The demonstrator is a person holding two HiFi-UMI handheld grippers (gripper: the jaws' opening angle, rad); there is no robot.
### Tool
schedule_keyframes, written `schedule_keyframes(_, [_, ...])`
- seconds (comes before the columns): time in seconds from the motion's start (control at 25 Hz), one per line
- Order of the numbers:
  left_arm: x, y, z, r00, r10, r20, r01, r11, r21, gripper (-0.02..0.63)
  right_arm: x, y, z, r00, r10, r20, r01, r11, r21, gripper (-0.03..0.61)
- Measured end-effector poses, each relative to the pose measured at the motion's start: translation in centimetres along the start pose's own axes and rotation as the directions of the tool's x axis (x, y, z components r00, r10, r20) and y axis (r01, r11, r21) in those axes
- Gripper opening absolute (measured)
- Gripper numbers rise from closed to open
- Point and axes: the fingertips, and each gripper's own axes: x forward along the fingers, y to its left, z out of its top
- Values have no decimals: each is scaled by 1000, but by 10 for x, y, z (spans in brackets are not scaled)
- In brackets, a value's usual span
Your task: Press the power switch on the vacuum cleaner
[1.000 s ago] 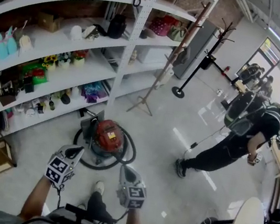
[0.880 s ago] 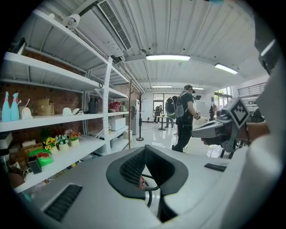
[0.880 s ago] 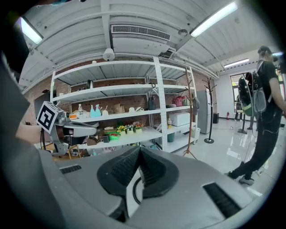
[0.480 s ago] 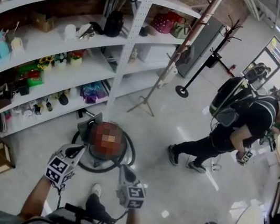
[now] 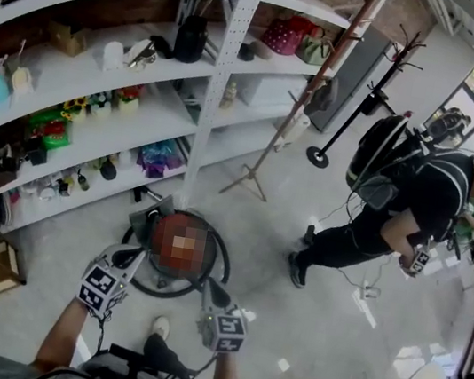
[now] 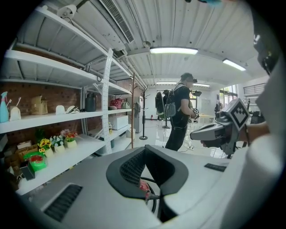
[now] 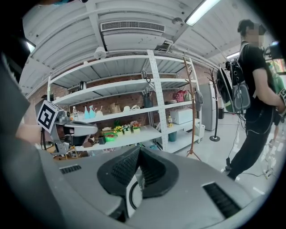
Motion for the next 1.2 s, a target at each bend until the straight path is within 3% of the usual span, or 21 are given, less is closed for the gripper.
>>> schedule_keyframes(0.36, [41,2,10,1000,-4,-28,4,1000,1,8,28,-35,8,999,34,-17,-34,999,17,12])
schedule_keyframes(0.76, [63,25,10,998,57,-25,-57,998,-7,8,64,-49,3,996,79,-52,-78,997,14,12])
schedule_keyframes(1.2, [78,49,-4,997,62,-51,-63,998,-18,8,93,-53,0,994,74,-78,-72,997,24,12])
